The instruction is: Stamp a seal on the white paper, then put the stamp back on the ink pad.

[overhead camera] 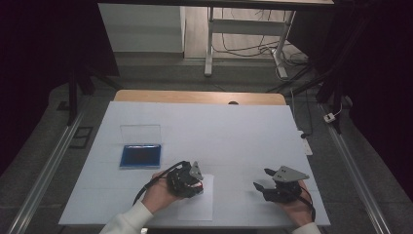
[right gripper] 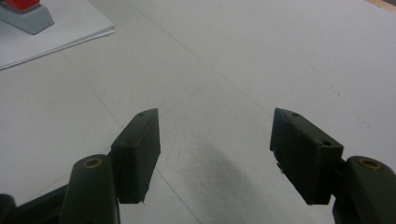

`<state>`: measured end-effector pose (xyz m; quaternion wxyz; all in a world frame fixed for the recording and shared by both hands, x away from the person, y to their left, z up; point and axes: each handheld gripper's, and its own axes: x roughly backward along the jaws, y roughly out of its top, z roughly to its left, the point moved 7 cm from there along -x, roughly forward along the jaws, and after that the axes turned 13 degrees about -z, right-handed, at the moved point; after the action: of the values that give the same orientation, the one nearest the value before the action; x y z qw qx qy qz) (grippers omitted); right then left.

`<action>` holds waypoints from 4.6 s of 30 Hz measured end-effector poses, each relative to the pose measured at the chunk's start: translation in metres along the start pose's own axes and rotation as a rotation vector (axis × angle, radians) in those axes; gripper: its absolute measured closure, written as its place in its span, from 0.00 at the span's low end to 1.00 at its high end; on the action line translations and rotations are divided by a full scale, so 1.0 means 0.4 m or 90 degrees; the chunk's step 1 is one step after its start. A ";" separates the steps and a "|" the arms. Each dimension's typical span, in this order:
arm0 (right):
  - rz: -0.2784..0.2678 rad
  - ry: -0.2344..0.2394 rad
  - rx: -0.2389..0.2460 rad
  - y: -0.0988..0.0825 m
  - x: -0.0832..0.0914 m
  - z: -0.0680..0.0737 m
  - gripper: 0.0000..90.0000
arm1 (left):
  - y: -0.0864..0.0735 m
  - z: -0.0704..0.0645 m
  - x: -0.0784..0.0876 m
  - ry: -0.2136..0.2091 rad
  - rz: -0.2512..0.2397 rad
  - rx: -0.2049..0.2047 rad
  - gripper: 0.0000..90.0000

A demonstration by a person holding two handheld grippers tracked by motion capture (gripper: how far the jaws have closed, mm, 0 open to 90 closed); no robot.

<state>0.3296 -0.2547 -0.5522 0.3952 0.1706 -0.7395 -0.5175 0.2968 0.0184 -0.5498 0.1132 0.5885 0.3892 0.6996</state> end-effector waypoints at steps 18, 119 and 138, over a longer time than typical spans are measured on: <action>-0.003 -0.003 -0.003 0.002 0.006 -0.004 0.36 | 0.023 0.020 0.044 -0.024 -0.073 0.039 0.78; 0.002 -0.006 -0.004 -0.005 0.002 -0.006 0.37 | -0.242 0.382 0.264 0.254 -0.076 0.264 0.78; 0.000 -0.007 -0.009 -0.004 0.003 -0.006 0.37 | -0.239 0.381 0.246 0.279 -0.082 0.248 0.51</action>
<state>0.3304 -0.2577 -0.5529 0.3926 0.1650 -0.7377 -0.5239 0.3793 0.2061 -0.5416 -0.0446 0.4086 0.5677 0.7133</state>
